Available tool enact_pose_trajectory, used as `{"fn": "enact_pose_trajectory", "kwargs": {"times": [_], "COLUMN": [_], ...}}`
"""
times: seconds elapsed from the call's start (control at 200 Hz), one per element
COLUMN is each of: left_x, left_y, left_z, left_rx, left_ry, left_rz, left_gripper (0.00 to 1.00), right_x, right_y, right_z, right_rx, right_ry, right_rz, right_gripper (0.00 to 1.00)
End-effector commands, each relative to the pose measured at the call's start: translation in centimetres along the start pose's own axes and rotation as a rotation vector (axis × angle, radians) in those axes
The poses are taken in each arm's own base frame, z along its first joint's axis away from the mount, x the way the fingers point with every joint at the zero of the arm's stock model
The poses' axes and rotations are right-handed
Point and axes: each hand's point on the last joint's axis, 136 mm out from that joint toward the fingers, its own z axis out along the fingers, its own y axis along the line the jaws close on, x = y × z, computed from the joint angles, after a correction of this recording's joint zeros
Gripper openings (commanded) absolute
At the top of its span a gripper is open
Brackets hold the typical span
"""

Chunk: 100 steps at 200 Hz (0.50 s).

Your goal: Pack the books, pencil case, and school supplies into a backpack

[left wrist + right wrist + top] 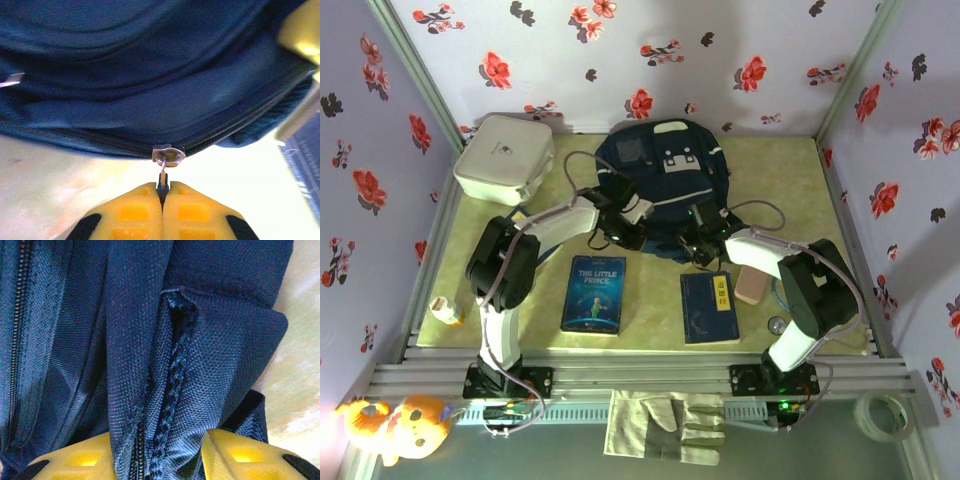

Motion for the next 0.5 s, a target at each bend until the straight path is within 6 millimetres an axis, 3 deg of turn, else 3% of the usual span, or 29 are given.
{"fn": "enact_pose_trajectory", "kwargs": {"times": [0.0,0.22,0.495], "left_x": [0.9,-1.2,-6.5], "left_y": [4.1,9.5,14.9], "left_z": [-2.8,-3.2,-2.7], "left_rx": [-0.147,-0.260,-0.382], "left_ry": [0.028,-0.030,-0.102], "left_rz": [-0.004,-0.084,-0.145], "left_gripper": [0.00,0.00,0.00], "right_x": [-2.3,-2.4,-1.4], "right_y": [-2.9,-2.4,1.5], "right_z": [0.1,0.0,0.1], "right_rx": [0.133,0.102,-0.080], "right_ry": [-0.111,-0.111,-0.048], "right_rz": [-0.025,-0.032,-0.053], "right_gripper": [0.40,0.40,0.40]}}
